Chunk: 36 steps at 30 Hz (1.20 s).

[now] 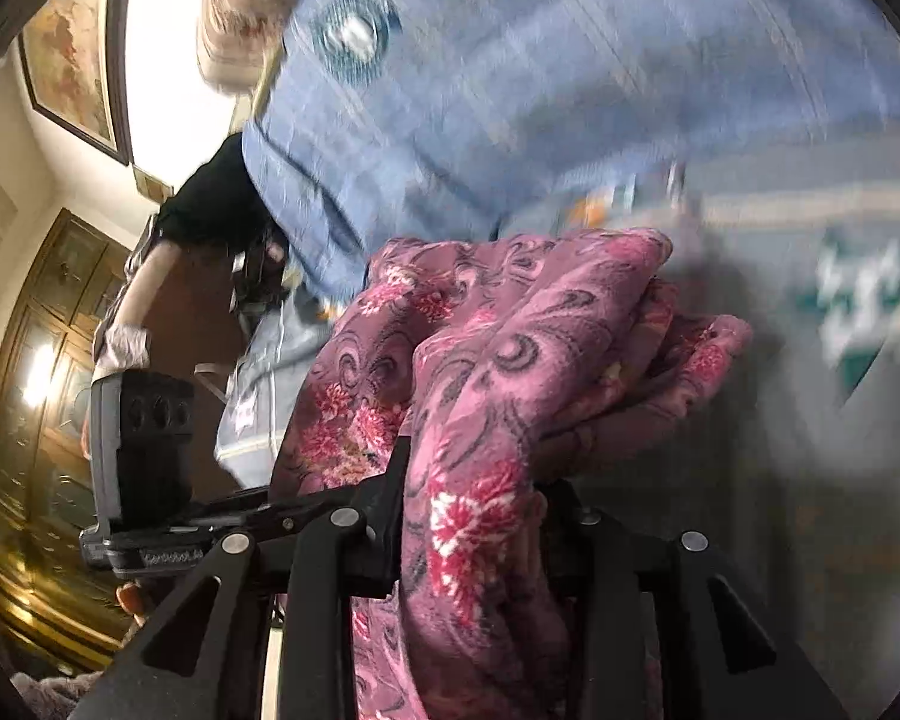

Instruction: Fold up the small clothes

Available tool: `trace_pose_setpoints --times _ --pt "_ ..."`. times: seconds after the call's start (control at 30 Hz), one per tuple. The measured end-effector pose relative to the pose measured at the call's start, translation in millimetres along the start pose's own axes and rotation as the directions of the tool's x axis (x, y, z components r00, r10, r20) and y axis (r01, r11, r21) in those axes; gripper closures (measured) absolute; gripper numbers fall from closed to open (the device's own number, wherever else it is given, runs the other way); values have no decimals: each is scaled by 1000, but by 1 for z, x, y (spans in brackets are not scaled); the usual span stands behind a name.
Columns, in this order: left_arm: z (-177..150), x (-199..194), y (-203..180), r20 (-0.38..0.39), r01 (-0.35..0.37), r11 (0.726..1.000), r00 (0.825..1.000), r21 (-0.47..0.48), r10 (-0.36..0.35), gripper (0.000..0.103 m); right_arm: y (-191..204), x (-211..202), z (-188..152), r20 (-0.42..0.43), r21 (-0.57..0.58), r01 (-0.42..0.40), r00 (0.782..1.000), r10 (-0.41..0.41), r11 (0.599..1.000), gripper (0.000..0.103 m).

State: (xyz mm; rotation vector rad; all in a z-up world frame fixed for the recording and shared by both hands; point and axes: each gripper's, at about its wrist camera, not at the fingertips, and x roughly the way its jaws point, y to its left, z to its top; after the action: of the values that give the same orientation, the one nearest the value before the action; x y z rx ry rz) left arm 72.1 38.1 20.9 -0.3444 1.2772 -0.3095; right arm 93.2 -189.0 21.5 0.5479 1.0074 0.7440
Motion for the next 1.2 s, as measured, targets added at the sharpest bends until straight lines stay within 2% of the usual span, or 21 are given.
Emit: trace_pose_setpoints --times 0.07,0.13,0.17,0.23,0.33,0.43,0.47,0.53,0.6,0.63,0.7,0.77,0.8,0.83,0.9,0.93,1.03,1.1,1.13,1.17,1.2 --pt "-9 25 26 -65 -33 998 997 -53 30 63 -11 31 -20 -43 -2 59 997 -60 998 69" --pt "-17 29 48 -47 60 991 997 -118 -66 60 -27 58 -38 -112 4 150 982 -149 989 64" --pt "-18 24 52 -37 84 989 995 -120 -89 60 -29 57 -41 -96 16 137 986 -135 990 63" --pt "-20 8 55 10 80 993 997 -87 -79 61 -26 43 -38 -69 30 129 990 -127 991 60" --pt "-14 -10 49 84 51 998 995 -48 -47 60 -23 12 -22 26 27 143 989 -144 989 59" --pt "-9 -6 42 103 -12 1000 995 -28 15 60 -28 18 -11 19 57 167 986 -168 984 55" --pt "-9 -5 40 106 -45 999 993 -18 46 60 -32 28 -9 4 67 190 982 -190 980 59" --pt "-11 -3 39 132 -93 996 987 0 92 59 -32 39 -7 -5 47 227 974 -227 973 84" --pt "-11 -4 42 159 -142 990 978 22 137 55 -10 31 -5 98 -38 230 969 -225 972 86" --pt "-10 -4 44 166 -156 987 975 23 150 49 3 23 -5 167 -92 227 963 -209 970 87" --pt "-9 -6 53 166 -145 989 976 6 142 46 12 16 -2 242 -126 258 944 -223 958 87" --pt "-6 -6 55 151 -108 994 982 -16 109 46 -7 27 2 202 -66 295 939 -277 953 87" --pt "-7 -10 56 152 -101 995 983 -19 103 46 -22 36 2 152 -24 333 933 -326 942 86" --pt "-8 -16 56 159 -110 994 981 -14 110 46 -37 44 0 87 20 338 937 -338 941 85" --pt "-12 -31 57 192 -127 992 973 -4 125 48 -50 36 -4 101 111 253 959 -264 961 81" --pt "-12 -37 57 207 -127 992 970 -1 124 48 -50 27 -3 128 140 224 962 -242 964 79" --pt "-4 -50 48 269 -126 992 956 18 117 48 -42 6 5 237 139 200 944 -229 970 78" --pt "7 -46 38 296 -177 983 942 44 156 48 -36 10 14 247 109 191 945 -212 976 65" --pt "13 -40 34 294 -203 978 939 53 179 48 -34 20 18 222 91 223 945 -239 970 55" --pt "20 -32 30 284 -234 971 936 56 209 48 -34 30 19 185 75 267 943 -276 961 58" --pt "25 -27 27 279 -246 967 935 60 221 48 -35 44 22 134 64 307 940 -313 950 68"
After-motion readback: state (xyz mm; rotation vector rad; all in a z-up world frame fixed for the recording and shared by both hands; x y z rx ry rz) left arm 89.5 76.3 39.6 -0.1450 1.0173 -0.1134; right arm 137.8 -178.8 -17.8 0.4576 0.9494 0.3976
